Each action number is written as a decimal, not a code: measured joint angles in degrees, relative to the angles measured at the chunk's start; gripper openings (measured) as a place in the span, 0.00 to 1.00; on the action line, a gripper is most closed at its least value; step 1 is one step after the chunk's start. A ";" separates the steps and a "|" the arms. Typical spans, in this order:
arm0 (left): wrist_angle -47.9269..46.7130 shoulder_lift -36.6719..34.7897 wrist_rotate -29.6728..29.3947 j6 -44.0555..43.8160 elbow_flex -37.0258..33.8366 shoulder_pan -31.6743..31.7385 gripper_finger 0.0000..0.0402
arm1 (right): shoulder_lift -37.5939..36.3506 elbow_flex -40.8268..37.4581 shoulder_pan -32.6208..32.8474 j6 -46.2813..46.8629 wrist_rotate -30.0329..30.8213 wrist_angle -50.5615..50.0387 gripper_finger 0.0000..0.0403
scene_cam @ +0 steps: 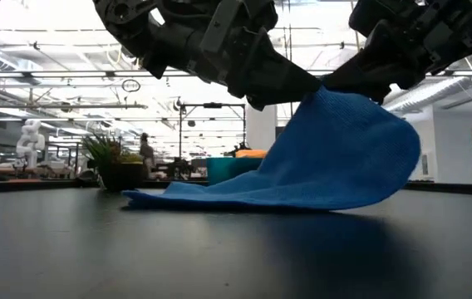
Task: Fold microfiber towels
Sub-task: Fold the blue microfiber cloth
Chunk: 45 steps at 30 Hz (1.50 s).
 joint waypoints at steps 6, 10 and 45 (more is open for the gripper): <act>0.48 0.00 1.90 0.23 0.00 0.00 0.23 | 0.00 0.00 0.02 -0.61 -0.06 1.13 0.01; 0.47 0.00 2.05 3.82 0.00 -0.20 0.12 | 0.00 0.00 0.02 -0.61 -0.04 1.13 0.00; 0.20 -3.71 -3.71 3.51 0.07 0.70 0.01 | 7.58 0.02 5.34 9.55 4.47 1.45 0.51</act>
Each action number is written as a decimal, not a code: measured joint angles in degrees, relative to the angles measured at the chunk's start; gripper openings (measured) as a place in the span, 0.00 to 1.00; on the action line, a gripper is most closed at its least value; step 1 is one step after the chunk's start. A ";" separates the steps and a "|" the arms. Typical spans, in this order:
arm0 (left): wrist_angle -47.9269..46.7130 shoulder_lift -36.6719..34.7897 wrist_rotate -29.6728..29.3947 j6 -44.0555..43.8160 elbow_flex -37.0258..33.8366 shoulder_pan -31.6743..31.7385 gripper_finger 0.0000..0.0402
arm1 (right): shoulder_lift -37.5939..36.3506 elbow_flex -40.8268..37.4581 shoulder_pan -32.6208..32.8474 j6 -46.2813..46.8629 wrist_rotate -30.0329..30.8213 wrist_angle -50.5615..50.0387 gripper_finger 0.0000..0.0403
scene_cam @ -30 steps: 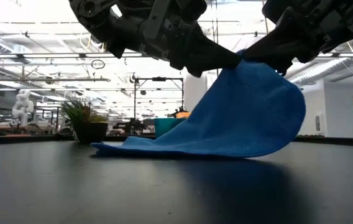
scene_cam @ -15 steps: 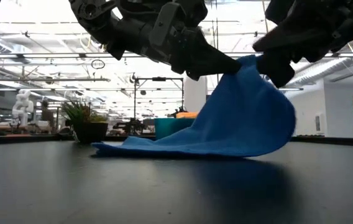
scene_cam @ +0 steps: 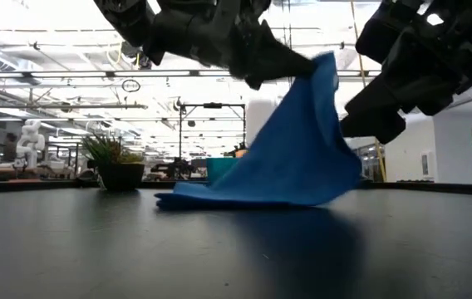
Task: Fold microfiber towels
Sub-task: Fold the blue microfiber cloth
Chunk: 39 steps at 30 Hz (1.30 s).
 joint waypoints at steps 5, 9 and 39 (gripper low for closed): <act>-1.81 -0.23 -2.35 -0.02 -0.04 0.47 0.02 | -1.09 -0.01 1.10 -0.31 0.07 1.44 0.51; -3.67 -0.18 -4.22 -0.02 -0.07 0.87 0.01 | -4.22 -0.02 2.99 -1.71 0.72 0.53 0.50; -4.15 -0.13 -4.47 -0.68 -0.07 2.34 0.02 | 11.99 15.15 11.83 13.07 36.11 -19.32 0.50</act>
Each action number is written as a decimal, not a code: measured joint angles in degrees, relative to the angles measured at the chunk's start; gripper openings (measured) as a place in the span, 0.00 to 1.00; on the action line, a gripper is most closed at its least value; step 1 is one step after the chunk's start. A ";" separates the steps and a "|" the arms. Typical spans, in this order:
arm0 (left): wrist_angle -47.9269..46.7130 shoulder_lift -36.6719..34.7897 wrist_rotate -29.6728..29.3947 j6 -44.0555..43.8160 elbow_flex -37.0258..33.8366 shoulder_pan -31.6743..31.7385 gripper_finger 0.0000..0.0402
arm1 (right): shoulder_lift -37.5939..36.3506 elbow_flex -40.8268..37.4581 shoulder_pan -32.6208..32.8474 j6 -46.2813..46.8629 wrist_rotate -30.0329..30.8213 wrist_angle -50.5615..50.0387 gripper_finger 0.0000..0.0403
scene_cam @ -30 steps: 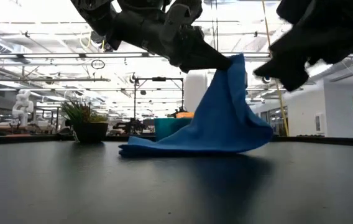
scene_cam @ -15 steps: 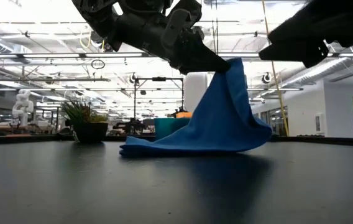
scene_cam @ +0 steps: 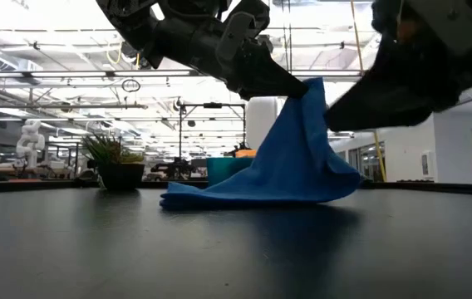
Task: Fold microfiber towels
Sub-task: Fold the blue microfiber cloth
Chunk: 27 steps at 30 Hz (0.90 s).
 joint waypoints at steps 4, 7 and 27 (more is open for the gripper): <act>0.00 0.02 0.00 0.17 0.00 0.00 0.02 | 0.17 0.00 -0.62 4.41 0.07 -4.14 0.50; 0.00 0.02 0.00 0.20 0.00 0.00 0.01 | 0.19 0.00 -1.24 6.39 0.09 -6.63 0.50; 0.17 0.02 -0.11 0.15 -0.02 0.00 0.02 | 0.17 -0.37 -3.71 7.43 -3.05 -7.64 0.36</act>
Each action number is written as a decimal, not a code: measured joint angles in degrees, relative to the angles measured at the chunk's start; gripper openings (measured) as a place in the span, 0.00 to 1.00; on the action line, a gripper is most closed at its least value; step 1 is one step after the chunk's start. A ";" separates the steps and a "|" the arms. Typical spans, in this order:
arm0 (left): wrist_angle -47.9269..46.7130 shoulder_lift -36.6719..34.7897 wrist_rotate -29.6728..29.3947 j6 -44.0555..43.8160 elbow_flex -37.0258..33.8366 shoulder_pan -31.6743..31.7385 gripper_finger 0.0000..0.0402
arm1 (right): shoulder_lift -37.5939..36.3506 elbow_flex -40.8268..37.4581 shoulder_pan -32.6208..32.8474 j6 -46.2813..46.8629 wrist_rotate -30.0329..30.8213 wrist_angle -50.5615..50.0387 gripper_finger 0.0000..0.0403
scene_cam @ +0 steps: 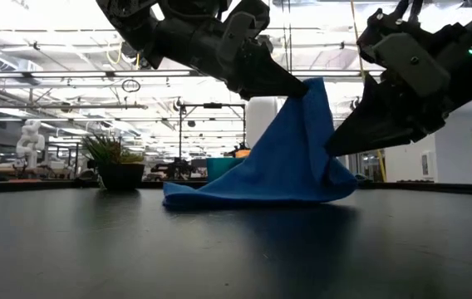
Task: Fold microfiber towels
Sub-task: Fold the blue microfiber cloth
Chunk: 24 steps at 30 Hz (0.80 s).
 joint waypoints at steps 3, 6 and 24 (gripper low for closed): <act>-0.04 0.00 -0.86 -0.06 0.00 0.00 0.03 | 0.00 0.00 0.06 -0.28 -0.80 0.03 0.31; -0.08 -0.01 -0.86 -0.15 0.00 0.00 0.01 | -0.02 0.00 0.02 -0.92 -2.72 -0.25 0.24; -4.91 -7.71 -0.92 -0.41 -0.07 -1.46 0.01 | -9.28 -0.07 2.03 -13.65 -2.71 -0.26 0.00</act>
